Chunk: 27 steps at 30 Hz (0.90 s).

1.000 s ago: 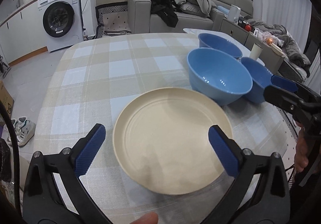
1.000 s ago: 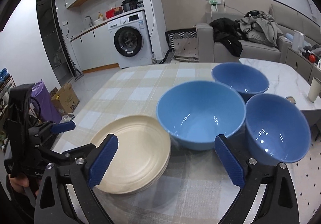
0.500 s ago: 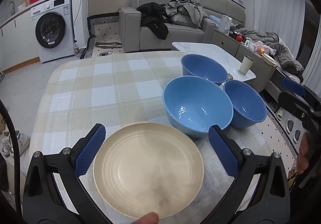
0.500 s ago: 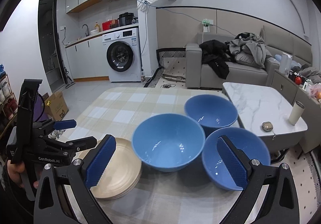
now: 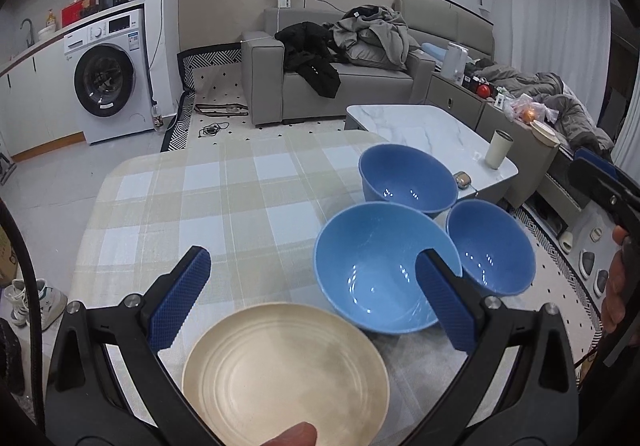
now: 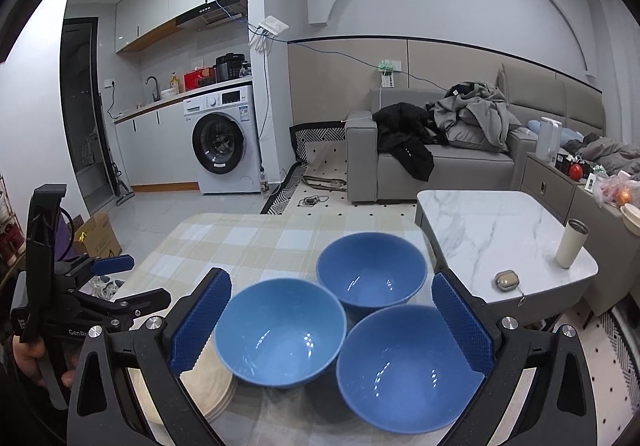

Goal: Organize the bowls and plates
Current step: 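Move both tools toward the rim of the large blue bowl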

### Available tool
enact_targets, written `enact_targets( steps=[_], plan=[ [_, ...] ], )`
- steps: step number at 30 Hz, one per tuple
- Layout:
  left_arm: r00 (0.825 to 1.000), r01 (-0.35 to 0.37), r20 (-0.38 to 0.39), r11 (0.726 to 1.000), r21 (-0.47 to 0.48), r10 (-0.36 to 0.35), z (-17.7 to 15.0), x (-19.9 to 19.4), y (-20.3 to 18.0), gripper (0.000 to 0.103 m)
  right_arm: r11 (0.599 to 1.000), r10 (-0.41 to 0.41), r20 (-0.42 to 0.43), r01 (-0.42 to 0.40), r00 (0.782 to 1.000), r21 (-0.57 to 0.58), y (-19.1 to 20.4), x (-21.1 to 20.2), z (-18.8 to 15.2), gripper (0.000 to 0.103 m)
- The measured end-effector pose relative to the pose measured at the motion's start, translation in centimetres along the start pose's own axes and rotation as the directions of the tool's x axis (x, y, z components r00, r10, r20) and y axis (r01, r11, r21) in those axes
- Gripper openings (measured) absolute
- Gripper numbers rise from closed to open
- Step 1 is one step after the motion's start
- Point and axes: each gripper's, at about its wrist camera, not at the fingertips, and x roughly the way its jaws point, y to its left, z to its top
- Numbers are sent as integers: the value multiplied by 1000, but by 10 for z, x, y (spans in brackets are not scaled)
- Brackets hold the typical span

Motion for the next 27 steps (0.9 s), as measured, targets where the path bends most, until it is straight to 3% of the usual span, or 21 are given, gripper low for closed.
enact_targets(
  steps=[5, 19, 27],
  plan=[
    [1000, -11, -5, 1000, -8, 10, 23, 21, -2, 102, 1000, -9, -11, 9, 1000, 15, -16, 18, 11, 103],
    [995, 46, -92, 999, -26, -48, 68, 106, -15, 102, 989, -62, -105, 75, 993, 125, -76, 79, 32, 103],
    [990, 27, -138, 999, -19, -30, 90, 155, -27, 102, 981, -80, -168, 107, 983, 160, -104, 115, 35, 102]
  ],
)
